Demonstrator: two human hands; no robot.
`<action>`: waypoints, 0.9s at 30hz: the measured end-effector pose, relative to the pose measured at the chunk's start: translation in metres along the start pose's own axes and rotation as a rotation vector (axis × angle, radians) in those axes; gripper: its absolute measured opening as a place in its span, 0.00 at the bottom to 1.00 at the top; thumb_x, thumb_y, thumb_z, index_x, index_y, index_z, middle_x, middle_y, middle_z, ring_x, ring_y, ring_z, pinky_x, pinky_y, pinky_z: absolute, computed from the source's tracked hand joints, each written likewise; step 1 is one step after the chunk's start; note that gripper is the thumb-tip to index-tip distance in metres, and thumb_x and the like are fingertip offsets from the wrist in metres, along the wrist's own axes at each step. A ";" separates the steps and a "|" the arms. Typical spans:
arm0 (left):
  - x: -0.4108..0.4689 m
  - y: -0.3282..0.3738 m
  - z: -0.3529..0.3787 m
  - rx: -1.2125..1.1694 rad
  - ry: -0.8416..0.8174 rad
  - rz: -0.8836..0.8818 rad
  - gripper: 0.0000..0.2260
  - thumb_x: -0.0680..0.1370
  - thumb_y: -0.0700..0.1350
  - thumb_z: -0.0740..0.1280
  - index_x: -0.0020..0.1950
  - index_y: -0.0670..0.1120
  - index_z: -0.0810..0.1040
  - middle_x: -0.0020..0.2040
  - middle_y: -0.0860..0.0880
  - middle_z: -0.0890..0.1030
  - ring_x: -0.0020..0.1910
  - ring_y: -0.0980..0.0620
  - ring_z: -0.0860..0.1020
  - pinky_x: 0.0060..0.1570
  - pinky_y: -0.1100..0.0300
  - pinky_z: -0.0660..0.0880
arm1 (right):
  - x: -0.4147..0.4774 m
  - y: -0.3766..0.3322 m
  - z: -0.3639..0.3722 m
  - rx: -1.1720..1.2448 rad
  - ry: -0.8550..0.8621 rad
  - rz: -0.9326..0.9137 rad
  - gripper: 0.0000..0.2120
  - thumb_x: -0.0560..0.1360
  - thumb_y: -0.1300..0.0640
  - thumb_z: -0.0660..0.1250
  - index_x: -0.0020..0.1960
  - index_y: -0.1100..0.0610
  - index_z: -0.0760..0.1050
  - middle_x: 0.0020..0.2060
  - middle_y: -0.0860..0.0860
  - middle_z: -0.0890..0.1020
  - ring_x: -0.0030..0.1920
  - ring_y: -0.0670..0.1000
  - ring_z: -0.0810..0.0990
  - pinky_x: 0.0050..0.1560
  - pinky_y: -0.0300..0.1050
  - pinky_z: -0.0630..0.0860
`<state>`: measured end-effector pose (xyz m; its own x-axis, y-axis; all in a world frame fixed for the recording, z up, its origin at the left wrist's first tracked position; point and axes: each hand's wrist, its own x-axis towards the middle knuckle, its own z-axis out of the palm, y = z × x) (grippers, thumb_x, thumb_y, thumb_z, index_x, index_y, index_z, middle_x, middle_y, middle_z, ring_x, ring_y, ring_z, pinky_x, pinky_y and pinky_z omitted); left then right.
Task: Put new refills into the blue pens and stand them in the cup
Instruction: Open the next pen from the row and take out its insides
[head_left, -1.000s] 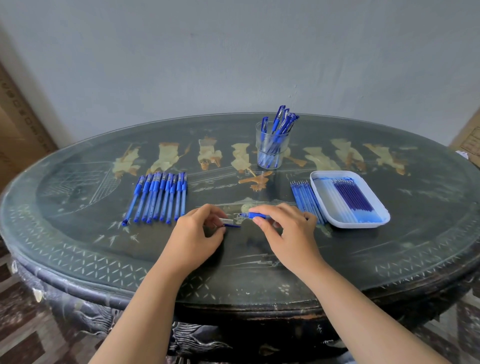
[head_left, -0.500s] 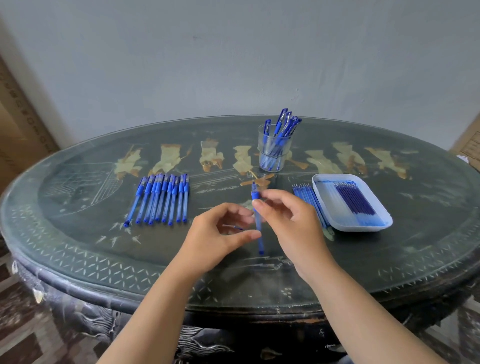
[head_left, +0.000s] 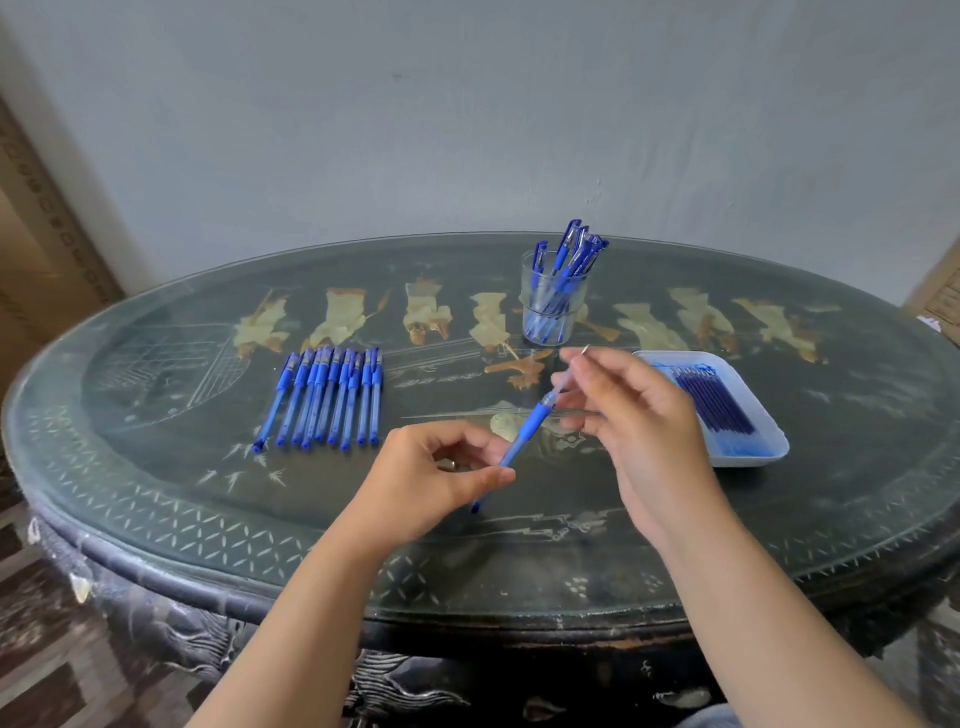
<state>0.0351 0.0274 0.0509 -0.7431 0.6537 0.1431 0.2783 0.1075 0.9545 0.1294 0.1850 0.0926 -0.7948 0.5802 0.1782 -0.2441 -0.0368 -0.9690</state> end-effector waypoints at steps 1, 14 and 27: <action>0.000 0.000 0.001 0.006 -0.013 -0.003 0.07 0.68 0.37 0.78 0.44 0.42 0.85 0.40 0.50 0.86 0.37 0.56 0.81 0.44 0.66 0.77 | 0.002 -0.004 -0.002 0.016 0.020 -0.015 0.05 0.78 0.56 0.66 0.50 0.54 0.80 0.41 0.54 0.85 0.45 0.53 0.84 0.45 0.48 0.81; -0.001 0.000 -0.001 0.051 0.008 -0.018 0.07 0.69 0.39 0.78 0.44 0.48 0.85 0.40 0.52 0.86 0.37 0.58 0.81 0.42 0.69 0.75 | 0.020 -0.026 -0.015 0.019 0.079 -0.094 0.13 0.78 0.69 0.64 0.58 0.55 0.72 0.40 0.56 0.83 0.42 0.55 0.84 0.44 0.50 0.83; 0.006 -0.026 -0.013 -0.154 0.605 -0.077 0.07 0.73 0.43 0.75 0.48 0.53 0.83 0.42 0.51 0.85 0.43 0.44 0.83 0.51 0.48 0.80 | 0.122 0.024 -0.034 -0.787 -0.041 0.220 0.24 0.76 0.68 0.69 0.70 0.57 0.73 0.44 0.57 0.81 0.36 0.52 0.81 0.39 0.51 0.83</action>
<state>0.0151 0.0188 0.0305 -0.9829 0.1036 0.1523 0.1530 -0.0010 0.9882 0.0458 0.2823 0.0857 -0.8026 0.5953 -0.0387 0.3692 0.4447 -0.8161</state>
